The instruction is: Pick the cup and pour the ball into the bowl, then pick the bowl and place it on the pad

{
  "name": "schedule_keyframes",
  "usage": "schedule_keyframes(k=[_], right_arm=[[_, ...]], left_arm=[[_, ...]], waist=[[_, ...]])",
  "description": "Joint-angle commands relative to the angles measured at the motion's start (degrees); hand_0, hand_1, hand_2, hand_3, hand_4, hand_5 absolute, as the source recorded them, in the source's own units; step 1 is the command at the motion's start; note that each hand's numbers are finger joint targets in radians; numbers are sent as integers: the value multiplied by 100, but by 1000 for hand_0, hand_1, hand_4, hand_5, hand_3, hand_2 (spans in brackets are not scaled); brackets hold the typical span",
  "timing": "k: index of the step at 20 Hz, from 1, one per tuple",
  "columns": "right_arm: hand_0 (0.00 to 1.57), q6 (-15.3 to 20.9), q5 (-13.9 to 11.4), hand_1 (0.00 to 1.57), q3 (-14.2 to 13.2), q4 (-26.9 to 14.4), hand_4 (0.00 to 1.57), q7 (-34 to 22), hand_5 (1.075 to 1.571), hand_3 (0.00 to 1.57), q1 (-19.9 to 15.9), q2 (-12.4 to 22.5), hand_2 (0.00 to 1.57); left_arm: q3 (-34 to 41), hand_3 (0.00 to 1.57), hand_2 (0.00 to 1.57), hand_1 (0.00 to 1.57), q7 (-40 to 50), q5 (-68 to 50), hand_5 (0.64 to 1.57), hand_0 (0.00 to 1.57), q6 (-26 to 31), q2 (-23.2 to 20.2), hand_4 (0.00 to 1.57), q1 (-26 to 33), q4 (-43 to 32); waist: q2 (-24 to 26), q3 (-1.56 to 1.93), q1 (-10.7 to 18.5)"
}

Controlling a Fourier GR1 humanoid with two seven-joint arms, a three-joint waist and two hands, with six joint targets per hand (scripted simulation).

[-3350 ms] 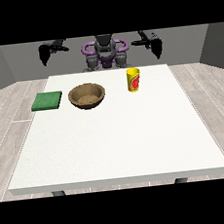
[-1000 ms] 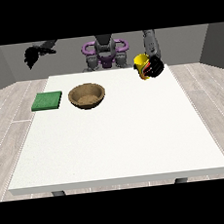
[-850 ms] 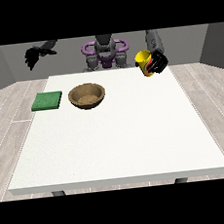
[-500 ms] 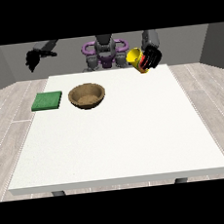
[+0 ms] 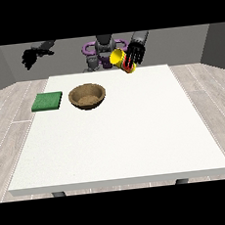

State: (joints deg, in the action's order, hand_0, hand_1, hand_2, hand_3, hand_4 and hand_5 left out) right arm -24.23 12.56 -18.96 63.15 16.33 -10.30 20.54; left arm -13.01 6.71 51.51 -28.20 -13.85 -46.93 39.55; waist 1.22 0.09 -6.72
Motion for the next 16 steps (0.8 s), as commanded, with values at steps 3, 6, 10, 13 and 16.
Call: schedule_keyframes(k=[3, 6, 10, 13, 16], right_arm=[[0, -87, 5, 0, -153, -393, 0, 122, 1571, 0, 31, 171, 0], [0, -266, -1, 0, 17, -364, 0, -100, 1571, 0, 16, 166, 0], [0, -150, 54, 0, -22, -372, 0, 49, 1571, 0, -383, 74, 0], [0, -193, -5, 0, 72, -466, 0, -12, 1570, 0, -298, 14, 0], [0, -306, 42, 0, -46, -572, 0, 37, 1571, 0, -338, 221, 0]], left_arm=[[-998, 1571, 1571, 1553, 908, 1438, 1298, 1553, 386, 211, 1530, -497, -87], [-1505, 1571, 1571, 1501, 1353, 2045, 1400, 1501, 897, 587, 1380, -767, -287], [-1971, 1571, 1571, 1498, 1274, 2677, 1056, 1498, 1269, 637, 1571, -1142, -480], [-2717, 1571, 1571, 1536, 1395, 3412, 1124, 1536, 1874, 841, 1571, -1194, -685], [-3159, 1571, 1571, 1520, 1555, 3976, 1232, 1520, 2188, 938, 1504, -1279, -812]], waist=[[311, 7, 118], [467, 6, -182], [-103, 0, -239], [255, 6, -215], [226, 3, -189]])
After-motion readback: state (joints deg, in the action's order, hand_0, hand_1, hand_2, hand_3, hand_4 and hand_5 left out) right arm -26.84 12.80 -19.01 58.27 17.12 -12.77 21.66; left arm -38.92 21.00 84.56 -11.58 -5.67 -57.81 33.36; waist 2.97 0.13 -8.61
